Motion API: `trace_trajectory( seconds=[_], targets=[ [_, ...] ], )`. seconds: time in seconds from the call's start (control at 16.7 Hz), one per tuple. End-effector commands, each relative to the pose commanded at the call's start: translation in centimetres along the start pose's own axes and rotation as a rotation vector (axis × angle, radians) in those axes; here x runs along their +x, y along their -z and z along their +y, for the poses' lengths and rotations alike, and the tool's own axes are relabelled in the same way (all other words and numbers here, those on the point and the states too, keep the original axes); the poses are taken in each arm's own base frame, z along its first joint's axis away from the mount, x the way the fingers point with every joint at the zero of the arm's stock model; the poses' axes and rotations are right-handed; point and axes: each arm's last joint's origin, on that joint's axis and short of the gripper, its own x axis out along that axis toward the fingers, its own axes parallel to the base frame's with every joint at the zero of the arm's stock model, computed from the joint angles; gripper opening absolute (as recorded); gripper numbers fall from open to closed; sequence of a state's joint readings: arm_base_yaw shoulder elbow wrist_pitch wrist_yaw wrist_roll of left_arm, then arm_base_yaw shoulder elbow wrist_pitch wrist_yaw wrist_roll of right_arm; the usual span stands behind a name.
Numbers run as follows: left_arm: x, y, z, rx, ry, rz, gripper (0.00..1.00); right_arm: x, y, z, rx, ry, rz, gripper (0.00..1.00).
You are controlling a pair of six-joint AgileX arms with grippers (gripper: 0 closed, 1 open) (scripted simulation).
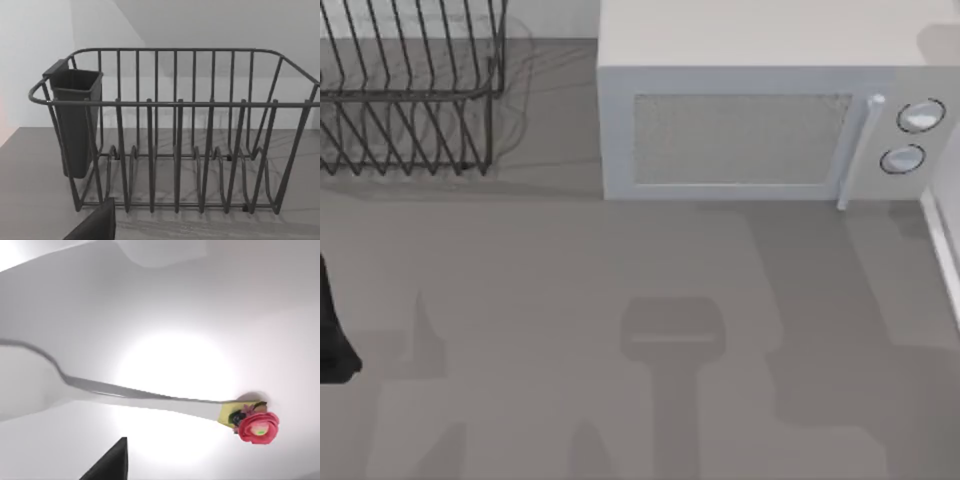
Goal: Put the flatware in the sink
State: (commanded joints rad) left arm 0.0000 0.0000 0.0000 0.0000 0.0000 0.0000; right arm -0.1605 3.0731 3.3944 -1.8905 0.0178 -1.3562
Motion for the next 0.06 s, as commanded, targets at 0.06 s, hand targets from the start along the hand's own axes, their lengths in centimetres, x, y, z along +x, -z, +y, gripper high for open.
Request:
trace_trajectory(
  seconds=[0.06],
  targets=[
    [0.0, 0.0, 0.0, 0.0, 0.0, 0.0, 1.0, 0.0, 0.0, 0.0, 0.0, 0.0, 0.0, 1.0]
  ],
)
